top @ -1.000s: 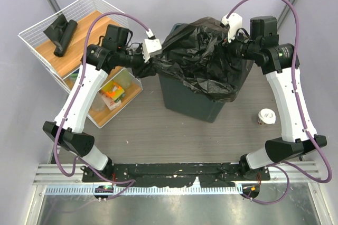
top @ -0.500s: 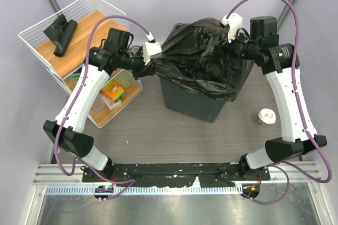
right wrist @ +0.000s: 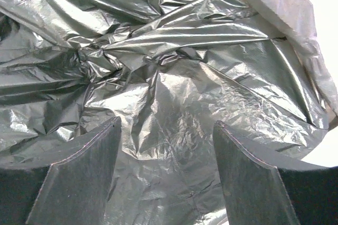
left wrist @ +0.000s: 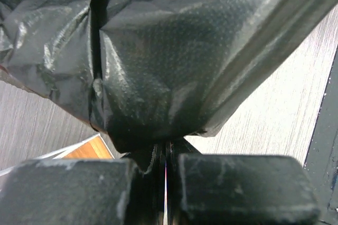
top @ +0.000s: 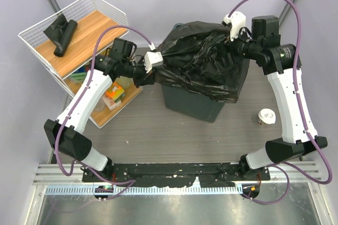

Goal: Put the trash bags into the trash bin

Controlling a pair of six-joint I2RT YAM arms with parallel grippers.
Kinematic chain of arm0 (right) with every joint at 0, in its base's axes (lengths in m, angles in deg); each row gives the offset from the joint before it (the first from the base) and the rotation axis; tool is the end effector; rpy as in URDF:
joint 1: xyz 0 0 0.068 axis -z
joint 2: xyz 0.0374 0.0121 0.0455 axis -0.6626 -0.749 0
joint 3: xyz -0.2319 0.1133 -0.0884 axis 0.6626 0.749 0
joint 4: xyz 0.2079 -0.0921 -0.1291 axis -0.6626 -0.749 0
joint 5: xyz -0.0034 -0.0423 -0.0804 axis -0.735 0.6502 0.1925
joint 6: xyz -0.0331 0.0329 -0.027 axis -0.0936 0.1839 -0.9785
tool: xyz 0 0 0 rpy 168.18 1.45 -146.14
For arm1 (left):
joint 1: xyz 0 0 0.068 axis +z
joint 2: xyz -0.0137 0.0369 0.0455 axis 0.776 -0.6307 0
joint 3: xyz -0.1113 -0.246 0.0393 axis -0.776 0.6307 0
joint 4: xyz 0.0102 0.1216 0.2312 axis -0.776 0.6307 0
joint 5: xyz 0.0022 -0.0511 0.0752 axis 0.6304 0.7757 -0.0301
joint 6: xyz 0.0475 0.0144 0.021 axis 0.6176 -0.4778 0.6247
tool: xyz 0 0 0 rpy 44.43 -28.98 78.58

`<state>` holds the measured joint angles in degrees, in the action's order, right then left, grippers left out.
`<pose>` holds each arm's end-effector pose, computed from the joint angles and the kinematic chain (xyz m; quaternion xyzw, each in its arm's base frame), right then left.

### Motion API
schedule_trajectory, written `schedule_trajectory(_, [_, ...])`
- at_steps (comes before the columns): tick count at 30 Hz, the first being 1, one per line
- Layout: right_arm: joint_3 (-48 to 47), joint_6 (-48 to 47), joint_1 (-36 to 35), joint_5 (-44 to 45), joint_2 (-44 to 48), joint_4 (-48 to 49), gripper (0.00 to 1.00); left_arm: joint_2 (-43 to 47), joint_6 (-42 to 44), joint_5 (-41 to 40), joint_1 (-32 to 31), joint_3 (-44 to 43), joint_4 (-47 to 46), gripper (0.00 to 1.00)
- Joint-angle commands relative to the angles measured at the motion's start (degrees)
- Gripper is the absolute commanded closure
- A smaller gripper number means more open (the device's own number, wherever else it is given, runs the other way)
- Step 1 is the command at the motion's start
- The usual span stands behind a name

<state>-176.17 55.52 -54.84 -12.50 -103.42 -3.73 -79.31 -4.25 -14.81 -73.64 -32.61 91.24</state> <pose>0.2612 0.0724 0.4873 -0.3191 0.8077 0.0984 0.4860 0.2814 -0.1410 0.3844 0.5333 0.7224 -0.2533 0.3599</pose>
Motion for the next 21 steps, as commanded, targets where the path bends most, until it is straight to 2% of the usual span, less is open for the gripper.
schedule_trajectory(1, [-2.62, 1.77, 0.77, 2.87, 1.15, 3.51, 0.25, 1.74, -1.60, 0.32, 0.24, -0.44, -2.84, 0.96])
schedule_trajectory(3, [-3.06, 1.95, 0.78, 2.69, 0.71, 3.52, 0.25, 2.00, -1.77, -0.47, 0.16, -1.14, -2.75, 0.80])
schedule_trajectory(6, [-3.76, 1.95, 0.78, 2.51, 0.18, 3.60, 0.25, 3.23, -1.86, -1.79, 0.24, -2.20, -2.84, 0.42])
schedule_trajectory(10, [-6.30, 0.72, 0.86, 2.78, -1.48, 4.04, 0.25, 5.34, -1.60, -4.25, 0.24, -4.39, -2.31, 0.10])
schedule_trajectory(13, [-9.30, -0.16, 0.86, 2.08, -4.29, 4.04, 0.25, 5.52, -0.98, -5.31, 0.16, -8.77, 0.93, 0.01])
schedule_trajectory(21, [-16.34, -1.48, 0.86, 1.90, -9.83, 5.89, 0.25, 3.07, -1.42, -2.15, 0.68, -22.84, 7.97, 0.00])
